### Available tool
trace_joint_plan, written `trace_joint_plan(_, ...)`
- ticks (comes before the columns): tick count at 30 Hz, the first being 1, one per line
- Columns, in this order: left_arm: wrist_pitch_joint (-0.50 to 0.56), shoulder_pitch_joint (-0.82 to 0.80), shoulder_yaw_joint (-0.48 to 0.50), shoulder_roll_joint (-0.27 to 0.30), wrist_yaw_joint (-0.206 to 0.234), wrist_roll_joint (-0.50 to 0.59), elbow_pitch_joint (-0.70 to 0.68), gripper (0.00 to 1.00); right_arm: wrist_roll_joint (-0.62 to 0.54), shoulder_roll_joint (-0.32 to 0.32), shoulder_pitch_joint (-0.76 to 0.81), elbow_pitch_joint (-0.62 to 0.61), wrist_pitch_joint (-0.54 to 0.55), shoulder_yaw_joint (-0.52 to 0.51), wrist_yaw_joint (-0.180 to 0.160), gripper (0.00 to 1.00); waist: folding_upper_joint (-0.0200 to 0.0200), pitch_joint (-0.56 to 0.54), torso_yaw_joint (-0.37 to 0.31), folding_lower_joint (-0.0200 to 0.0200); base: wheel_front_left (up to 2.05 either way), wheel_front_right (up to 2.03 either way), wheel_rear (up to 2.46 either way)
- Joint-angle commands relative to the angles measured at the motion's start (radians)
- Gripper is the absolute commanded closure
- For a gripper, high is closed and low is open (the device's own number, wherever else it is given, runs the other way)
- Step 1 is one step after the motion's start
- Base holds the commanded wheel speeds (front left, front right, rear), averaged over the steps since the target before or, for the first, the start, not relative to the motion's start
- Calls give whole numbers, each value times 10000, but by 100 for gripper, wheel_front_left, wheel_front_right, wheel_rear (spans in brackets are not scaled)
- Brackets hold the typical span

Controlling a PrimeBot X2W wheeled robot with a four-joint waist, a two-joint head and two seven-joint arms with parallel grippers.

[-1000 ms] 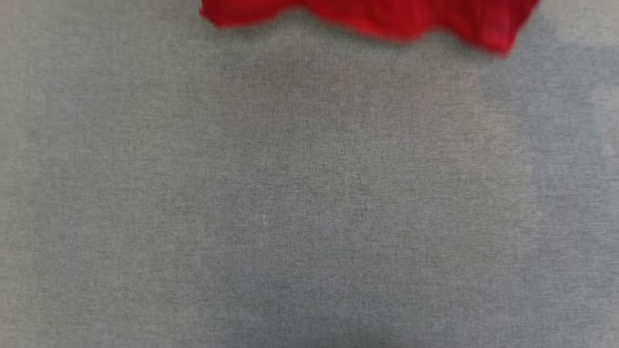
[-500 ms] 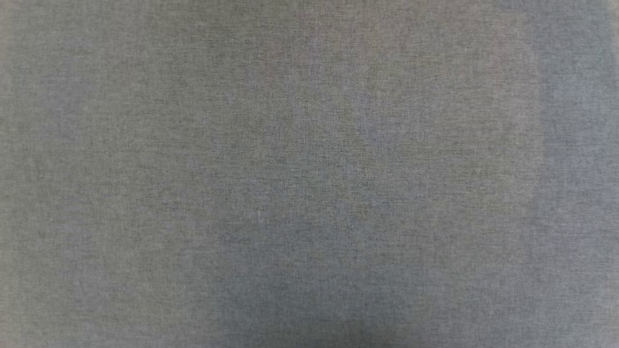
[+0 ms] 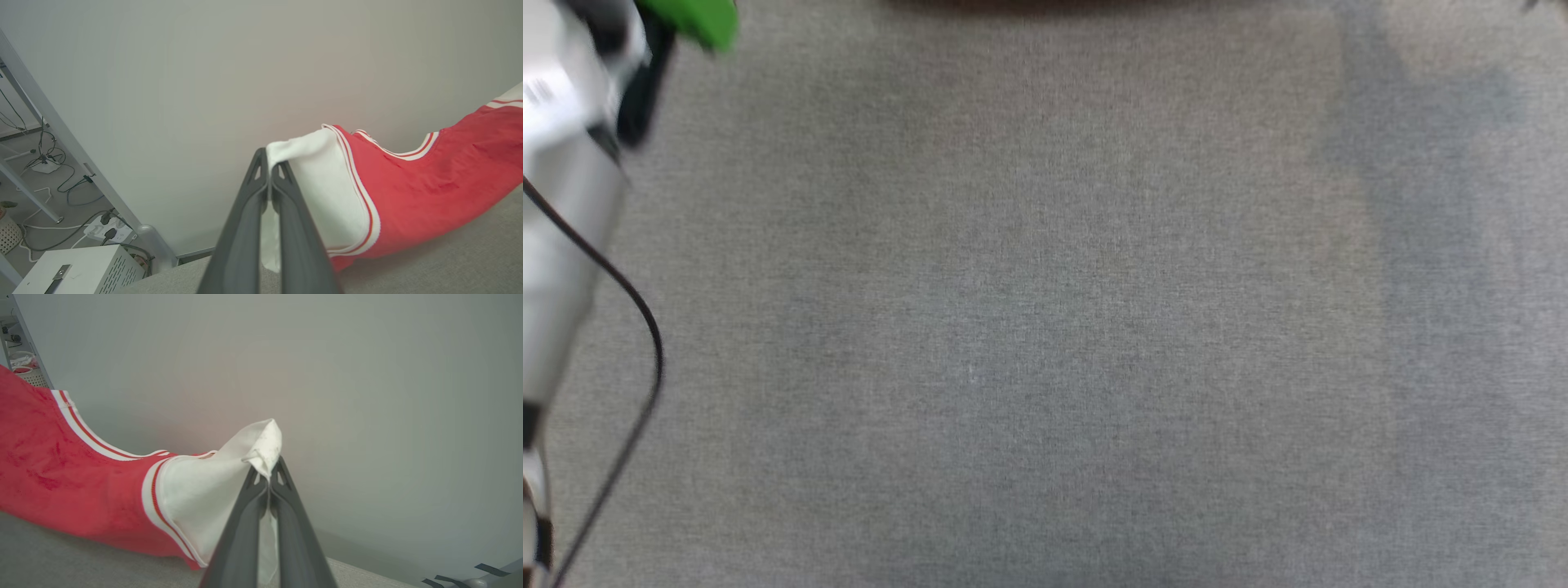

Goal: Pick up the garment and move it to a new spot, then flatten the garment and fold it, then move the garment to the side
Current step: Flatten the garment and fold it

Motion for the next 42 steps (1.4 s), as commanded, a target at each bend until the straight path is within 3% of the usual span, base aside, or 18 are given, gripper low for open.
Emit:
trace_joint_plan(1, -106, 637, -25, 118, 108, -77, -169, 100, 198, 28, 524, -5, -155, 161, -9, 100, 0, -620, 21, 0, 0, 0, 0)
trace_joint_plan(18, -212, 7757, -297, 879, 1778, -1526, -3123, 100, 1461, -1008, 6486, -1505, -875, 1329, -9, 100, 0, -2758, 111, 0, 0, 0, 0)
trace_joint_plan(34, -285, 11310, 3, 1345, 3050, -2676, -4517, 100, 1668, -1370, 11196, -2643, -751, -584, -9, 100, 0, -3598, 115, 0, 0, 0, 0)
trace_joint_plan(42, -326, 12516, 49, 1573, 3533, -2828, -5183, 100, 1717, -1406, 13239, -4065, 346, -1583, -9, 100, 0, -3719, 212, 0, 0, 0, 0)
